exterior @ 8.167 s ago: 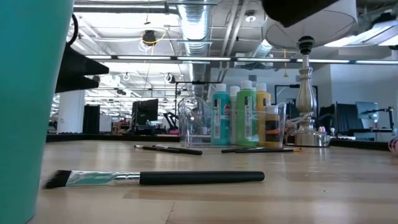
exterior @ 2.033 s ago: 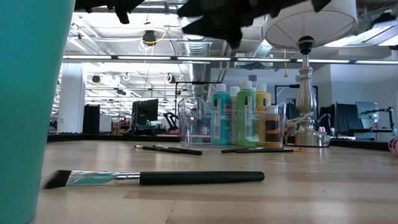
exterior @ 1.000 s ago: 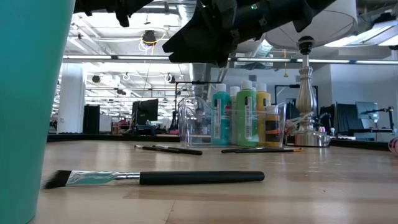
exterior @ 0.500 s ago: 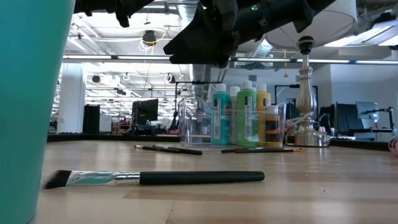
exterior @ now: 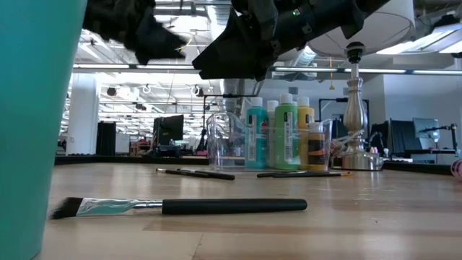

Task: Pick & Place Paint Supplies
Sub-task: Put the silver paintbrush into the green cup

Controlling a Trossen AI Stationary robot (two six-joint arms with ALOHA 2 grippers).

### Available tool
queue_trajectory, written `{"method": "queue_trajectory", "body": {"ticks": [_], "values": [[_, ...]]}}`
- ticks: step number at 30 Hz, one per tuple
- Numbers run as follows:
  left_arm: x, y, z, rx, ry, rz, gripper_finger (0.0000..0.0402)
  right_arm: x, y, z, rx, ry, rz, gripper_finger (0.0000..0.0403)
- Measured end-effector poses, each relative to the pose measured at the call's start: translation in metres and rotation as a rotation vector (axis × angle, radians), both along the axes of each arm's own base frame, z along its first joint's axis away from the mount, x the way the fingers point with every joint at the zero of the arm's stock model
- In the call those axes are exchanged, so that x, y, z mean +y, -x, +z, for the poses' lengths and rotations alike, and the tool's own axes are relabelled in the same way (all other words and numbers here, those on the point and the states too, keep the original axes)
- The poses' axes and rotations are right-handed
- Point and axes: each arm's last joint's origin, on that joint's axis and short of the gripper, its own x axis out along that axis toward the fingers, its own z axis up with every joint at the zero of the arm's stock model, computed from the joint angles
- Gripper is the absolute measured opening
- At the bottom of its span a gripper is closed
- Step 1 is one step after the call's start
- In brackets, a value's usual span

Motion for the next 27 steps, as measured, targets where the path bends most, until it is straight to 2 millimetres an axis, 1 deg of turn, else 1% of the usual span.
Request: {"method": "queue_trajectory", "body": {"ticks": [5,8,14,23,27], "values": [[-0.001,0.004,-0.011,0.116,0.04,-0.105,0.0163,-0.005,-0.001,-0.001,0.009,0.002,-0.012,0.0172],[-0.002,0.003,-0.016,0.154,0.059,-0.139,0.0163,-0.008,-0.001,-0.001,0.014,0.002,-0.019,0.017],[-0.001,0.0,-0.021,0.19,0.065,-0.127,0.0163,-0.014,-0.002,-0.002,0.025,0.001,-0.037,0.0166],[0.001,-0.001,-0.023,0.2,0.081,-0.11,0.0163,-0.015,-0.001,-0.003,0.032,0.003,-0.036,0.0167],[0.009,-0.007,-0.036,0.26,0.131,-0.062,0.0163,-0.015,-0.001,-0.004,0.04,0.004,-0.036,0.0164]]}}
